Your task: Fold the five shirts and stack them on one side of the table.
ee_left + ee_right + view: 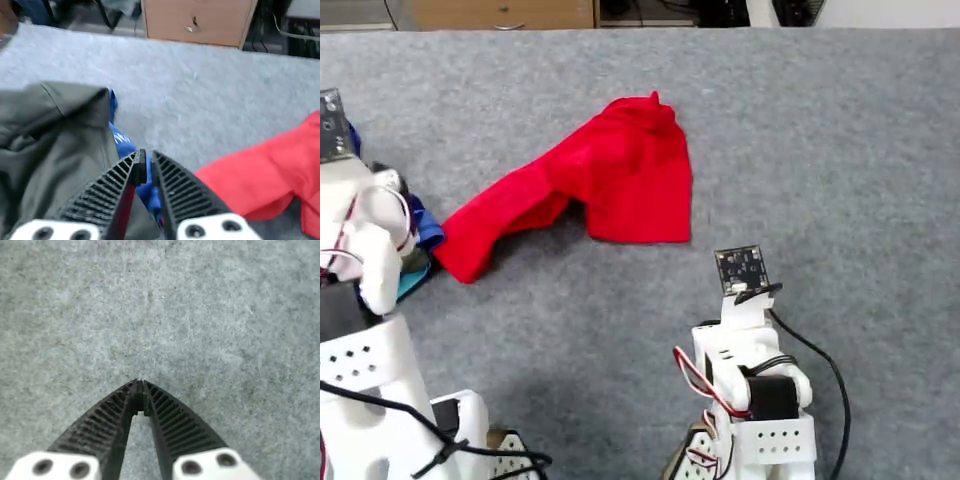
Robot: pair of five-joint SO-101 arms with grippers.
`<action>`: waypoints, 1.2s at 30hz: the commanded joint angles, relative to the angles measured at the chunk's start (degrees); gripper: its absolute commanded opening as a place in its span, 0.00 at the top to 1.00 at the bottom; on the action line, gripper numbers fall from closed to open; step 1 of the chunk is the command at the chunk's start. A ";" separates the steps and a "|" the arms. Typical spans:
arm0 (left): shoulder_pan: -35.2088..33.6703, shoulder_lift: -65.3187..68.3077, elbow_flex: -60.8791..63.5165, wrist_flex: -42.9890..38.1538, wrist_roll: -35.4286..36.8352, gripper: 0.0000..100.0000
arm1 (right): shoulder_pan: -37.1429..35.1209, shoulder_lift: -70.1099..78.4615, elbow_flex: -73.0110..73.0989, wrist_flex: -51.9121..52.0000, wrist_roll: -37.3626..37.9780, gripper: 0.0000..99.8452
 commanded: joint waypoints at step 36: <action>-4.48 1.10 0.44 24.00 -0.09 0.98 | -0.40 66.07 -66.24 3.52 22.86 0.99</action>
